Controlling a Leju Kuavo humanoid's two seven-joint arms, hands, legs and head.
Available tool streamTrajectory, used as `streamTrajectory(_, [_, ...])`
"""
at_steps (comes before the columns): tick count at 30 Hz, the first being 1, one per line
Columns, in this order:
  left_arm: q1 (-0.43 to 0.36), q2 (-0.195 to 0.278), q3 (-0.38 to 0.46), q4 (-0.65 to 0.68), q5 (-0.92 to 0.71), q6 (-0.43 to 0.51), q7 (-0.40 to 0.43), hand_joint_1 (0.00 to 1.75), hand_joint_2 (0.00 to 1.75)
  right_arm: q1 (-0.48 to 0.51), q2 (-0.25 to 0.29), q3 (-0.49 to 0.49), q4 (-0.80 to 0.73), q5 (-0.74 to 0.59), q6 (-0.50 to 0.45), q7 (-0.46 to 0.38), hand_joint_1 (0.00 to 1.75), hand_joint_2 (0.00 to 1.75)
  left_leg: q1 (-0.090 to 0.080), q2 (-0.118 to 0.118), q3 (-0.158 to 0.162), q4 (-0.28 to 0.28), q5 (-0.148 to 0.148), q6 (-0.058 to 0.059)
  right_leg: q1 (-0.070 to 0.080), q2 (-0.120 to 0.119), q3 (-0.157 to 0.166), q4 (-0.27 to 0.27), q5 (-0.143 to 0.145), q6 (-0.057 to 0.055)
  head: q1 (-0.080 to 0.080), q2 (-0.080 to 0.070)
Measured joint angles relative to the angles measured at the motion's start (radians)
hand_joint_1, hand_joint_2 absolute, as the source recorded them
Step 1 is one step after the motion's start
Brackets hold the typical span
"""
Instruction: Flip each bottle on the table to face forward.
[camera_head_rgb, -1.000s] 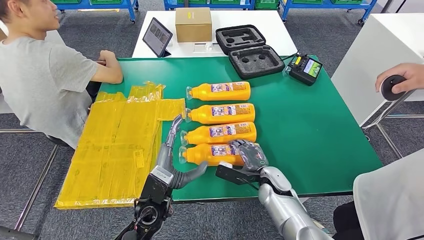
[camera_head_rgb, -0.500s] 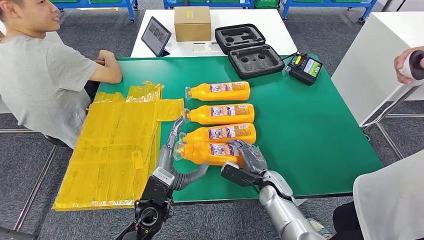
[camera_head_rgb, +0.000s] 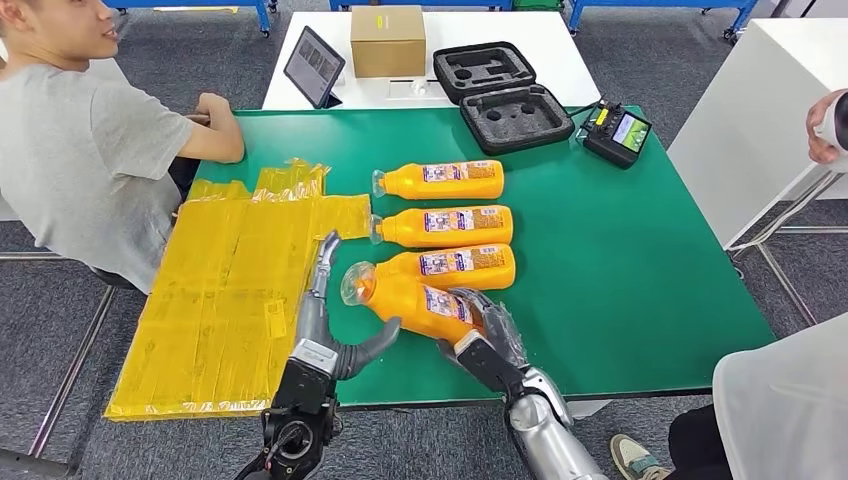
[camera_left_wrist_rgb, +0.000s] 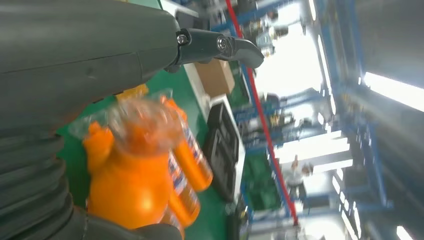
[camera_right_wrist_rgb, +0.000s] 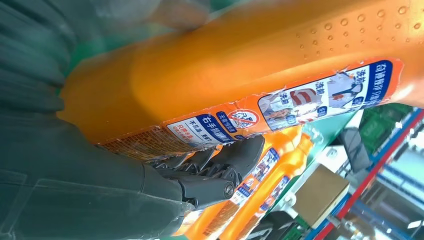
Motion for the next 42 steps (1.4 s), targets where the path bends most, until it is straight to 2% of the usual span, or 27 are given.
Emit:
streamTrajectory(5, [0.025,-0.007,0.018,-0.091,-0.041,0.076,0.0,0.0,1.75,0.029,0.0,0.017,-0.043,-0.076,-0.041,0.0,1.75,1.75,0.0,-0.002,-0.006,0.0,0.001,0.0,0.0,-0.002,-0.004,0.0,0.0,0.0,0.0,0.0])
streamTrajectory(9, [0.05,-0.032,0.067,-0.184,-0.119,0.084,-0.001,0.0,1.75,0.038,0.0,0.023,-0.049,-0.115,-0.081,0.0,1.75,1.75,0.0,-0.002,-0.007,0.0,0.001,0.0,0.0,-0.002,-0.006,0.0,0.0,0.0,0.0,0.0])
streamTrajectory(12, [0.063,-0.04,0.082,-0.201,-0.074,0.081,-0.001,0.0,1.75,0.049,-0.002,0.035,-0.062,-0.172,-0.117,0.0,1.75,1.75,0.0,-0.003,-0.008,0.0,0.001,0.0,0.0,-0.003,-0.007,0.0,0.0,0.0,0.0,0.0])
streamTrajectory(17, [0.067,-0.04,0.073,-0.105,0.085,-0.024,0.0,0.0,1.75,0.095,-0.012,0.078,-0.125,-0.253,-0.159,0.002,1.75,1.75,0.0,-0.005,-0.011,0.0,0.001,0.0,0.0,-0.004,-0.009,0.0,0.0,0.0,0.0,0.0])
streamTrajectory(24, [0.053,-0.047,0.036,0.046,0.138,-0.159,0.0,0.0,1.75,0.118,-0.015,0.132,-0.169,-0.249,-0.169,0.002,1.75,1.75,0.0,-0.005,-0.013,0.0,0.001,0.0,0.0,-0.005,-0.011,0.0,0.0,0.0,0.0,0.0])
streamTrajectory(32, [0.01,-0.063,0.012,0.159,0.173,-0.187,0.0,0.0,1.75,0.116,-0.016,0.164,-0.18,-0.244,-0.177,0.003,1.75,1.75,0.0,-0.006,-0.015,0.0,0.001,0.001,0.0,-0.005,-0.012,0.0,0.0,0.0,0.0,0.0])
streamTrajectory(42, [-0.028,-0.07,0.009,0.199,0.233,-0.208,0.0,0.0,1.75,0.072,-0.005,0.245,-0.146,-0.192,-0.251,0.003,1.74,1.75,0.0,-0.006,-0.015,0.0,0.002,0.001,0.0,-0.005,-0.013,0.001,0.0,0.0,0.0,0.0])
